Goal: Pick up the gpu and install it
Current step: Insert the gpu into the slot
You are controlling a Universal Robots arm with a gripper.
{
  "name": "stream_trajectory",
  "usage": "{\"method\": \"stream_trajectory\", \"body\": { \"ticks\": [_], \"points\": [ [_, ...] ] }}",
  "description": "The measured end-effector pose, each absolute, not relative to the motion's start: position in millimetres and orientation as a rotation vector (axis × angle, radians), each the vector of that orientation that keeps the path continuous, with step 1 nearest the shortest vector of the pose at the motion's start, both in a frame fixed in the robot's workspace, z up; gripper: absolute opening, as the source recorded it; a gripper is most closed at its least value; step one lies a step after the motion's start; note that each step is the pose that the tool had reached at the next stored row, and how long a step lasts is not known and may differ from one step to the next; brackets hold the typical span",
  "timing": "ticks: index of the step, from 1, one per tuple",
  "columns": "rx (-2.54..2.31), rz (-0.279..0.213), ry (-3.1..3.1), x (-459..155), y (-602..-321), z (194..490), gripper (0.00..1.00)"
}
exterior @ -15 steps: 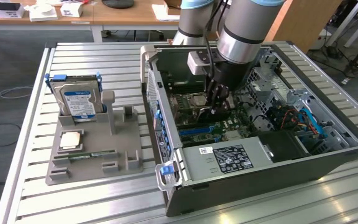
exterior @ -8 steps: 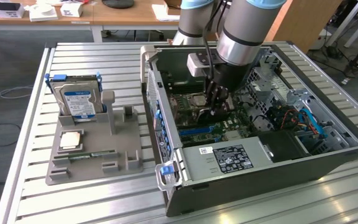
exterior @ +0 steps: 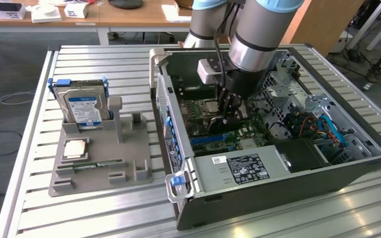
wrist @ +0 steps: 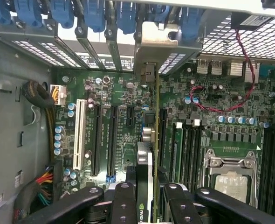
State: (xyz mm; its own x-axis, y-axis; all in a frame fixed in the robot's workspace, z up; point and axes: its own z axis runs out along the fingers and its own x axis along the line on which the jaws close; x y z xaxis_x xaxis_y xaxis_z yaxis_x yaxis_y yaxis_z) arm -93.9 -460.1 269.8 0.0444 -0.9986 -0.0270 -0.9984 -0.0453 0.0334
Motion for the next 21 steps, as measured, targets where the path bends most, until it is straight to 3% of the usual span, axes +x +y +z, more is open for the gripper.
{"method": "stream_trajectory", "body": {
  "ticks": [21],
  "points": [
    [2.274,-0.055,-2.169,-95.8,-460.1,268.6,0.27]
  ]
}}
